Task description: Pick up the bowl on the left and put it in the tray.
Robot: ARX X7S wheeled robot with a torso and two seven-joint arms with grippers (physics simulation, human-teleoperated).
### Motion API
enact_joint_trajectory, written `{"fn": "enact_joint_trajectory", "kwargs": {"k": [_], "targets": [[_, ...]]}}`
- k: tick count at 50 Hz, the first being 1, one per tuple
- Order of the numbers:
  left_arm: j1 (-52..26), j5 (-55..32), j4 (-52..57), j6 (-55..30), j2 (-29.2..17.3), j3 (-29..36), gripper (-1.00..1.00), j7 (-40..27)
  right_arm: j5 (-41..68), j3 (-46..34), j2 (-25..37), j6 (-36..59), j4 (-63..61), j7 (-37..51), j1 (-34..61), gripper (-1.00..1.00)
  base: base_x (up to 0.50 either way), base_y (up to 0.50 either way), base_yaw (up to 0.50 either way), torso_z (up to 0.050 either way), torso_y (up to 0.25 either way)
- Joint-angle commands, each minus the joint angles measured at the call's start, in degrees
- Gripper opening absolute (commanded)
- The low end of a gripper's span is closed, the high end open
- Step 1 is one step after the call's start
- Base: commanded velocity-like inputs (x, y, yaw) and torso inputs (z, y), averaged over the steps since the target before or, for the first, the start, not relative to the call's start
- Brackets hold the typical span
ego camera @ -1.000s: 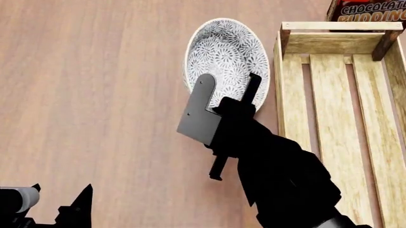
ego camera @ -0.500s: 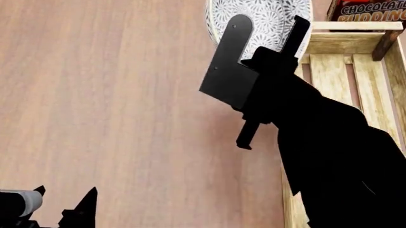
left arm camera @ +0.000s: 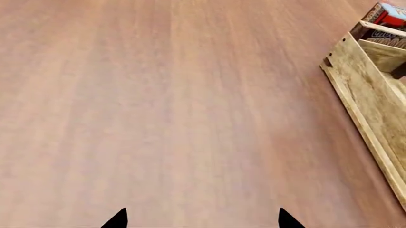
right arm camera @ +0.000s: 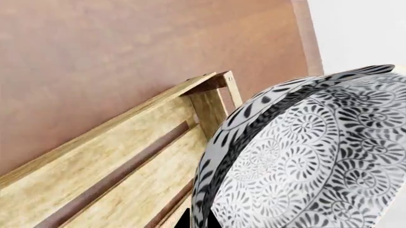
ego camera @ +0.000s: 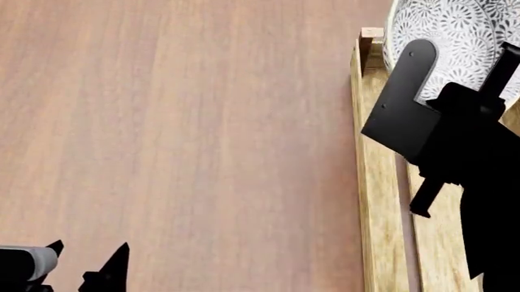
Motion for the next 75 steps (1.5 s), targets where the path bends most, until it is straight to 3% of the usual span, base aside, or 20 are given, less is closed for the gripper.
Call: {"fn": "enact_joint_trajectory", "kwargs": {"k": [1,47,64,75], "targets": [[0.3,0.2,-0.3,0.6,0.1,0.7,1.00,0.0,-1.8,-0.9,1.7,-0.4,4.0,1.1,-2.6,-1.00,0.00,0.00,0.00,0.000,0.015],[0.3,-0.3,-2.5,1.6,-0.3,1.5,1.00,0.0,-2.4,-7.2,-10.3,-14.4,31.4,2.7,-8.1,-1.00,0.00,0.00,0.00,0.000,0.000],[0.1,-0.6,-2.0,1.3,-0.6,1.9,1.00,-0.7,-2.1,-7.0,-8.9,-13.1,28.4,2.2,-8.5,-1.00,0.00,0.00,0.00,0.000,-0.004],[0.4,-1.5,-0.7,1.1,-1.0,1.7,1.00,-1.0,-1.8,-7.1,-5.4,-8.4,20.1,0.7,-9.5,-1.00,0.00,0.00,0.00,0.000,-0.001]]}}
